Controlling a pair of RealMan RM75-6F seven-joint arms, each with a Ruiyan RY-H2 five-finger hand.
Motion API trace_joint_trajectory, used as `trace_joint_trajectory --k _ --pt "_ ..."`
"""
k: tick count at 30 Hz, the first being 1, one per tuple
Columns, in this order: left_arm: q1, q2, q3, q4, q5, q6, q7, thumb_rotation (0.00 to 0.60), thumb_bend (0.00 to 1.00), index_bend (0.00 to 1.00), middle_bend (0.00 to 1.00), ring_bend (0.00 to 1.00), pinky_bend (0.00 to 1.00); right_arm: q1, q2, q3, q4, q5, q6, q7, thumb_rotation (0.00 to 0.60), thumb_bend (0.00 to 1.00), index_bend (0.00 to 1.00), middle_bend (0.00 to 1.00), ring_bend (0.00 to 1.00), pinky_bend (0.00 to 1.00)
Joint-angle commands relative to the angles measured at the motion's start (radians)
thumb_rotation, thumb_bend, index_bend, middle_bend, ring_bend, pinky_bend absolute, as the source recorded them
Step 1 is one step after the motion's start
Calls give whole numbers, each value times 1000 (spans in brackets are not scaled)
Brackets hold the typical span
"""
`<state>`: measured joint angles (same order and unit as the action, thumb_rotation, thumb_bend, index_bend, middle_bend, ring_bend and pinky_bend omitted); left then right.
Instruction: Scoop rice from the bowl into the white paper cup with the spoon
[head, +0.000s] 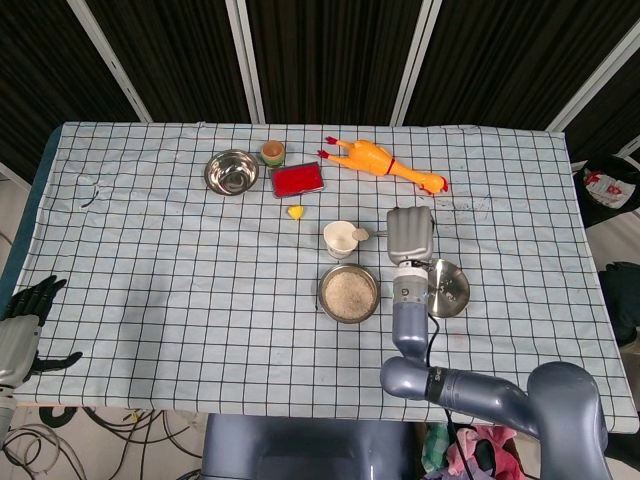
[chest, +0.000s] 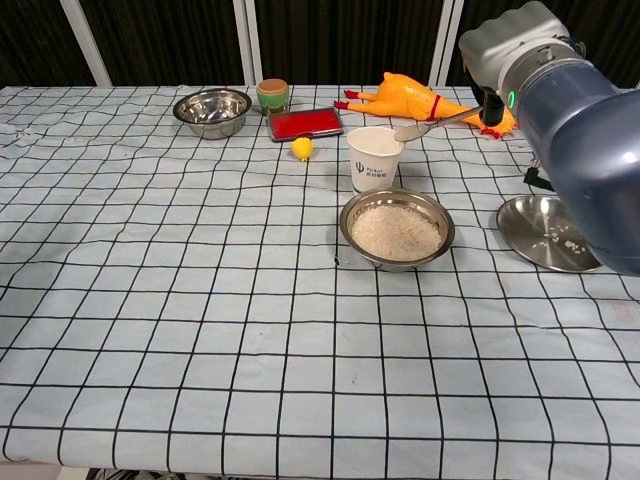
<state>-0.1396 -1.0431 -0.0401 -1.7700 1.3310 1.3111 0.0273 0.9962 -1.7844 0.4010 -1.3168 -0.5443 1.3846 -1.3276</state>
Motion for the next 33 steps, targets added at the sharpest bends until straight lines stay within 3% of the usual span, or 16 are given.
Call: trace_joint_trajectory --k 1,7,33 --pt "0 1 1 0 1 0 0 600 15 0 0 0 0 -1 -7 -11 21 -3 -6 7 600 540 798 1000 1000 1000" --pt "-1 1 2 -3 2 -3 -2 600 15 0 0 0 0 -6 -5 -52 51 -36 -13 5 600 541 798 1000 1000 1000" --pt "-4 6 5 -13 7 -9 -14 600 15 0 0 0 0 27 -57 -127 158 -184 -26 -21 600 543 798 1000 1000 1000"
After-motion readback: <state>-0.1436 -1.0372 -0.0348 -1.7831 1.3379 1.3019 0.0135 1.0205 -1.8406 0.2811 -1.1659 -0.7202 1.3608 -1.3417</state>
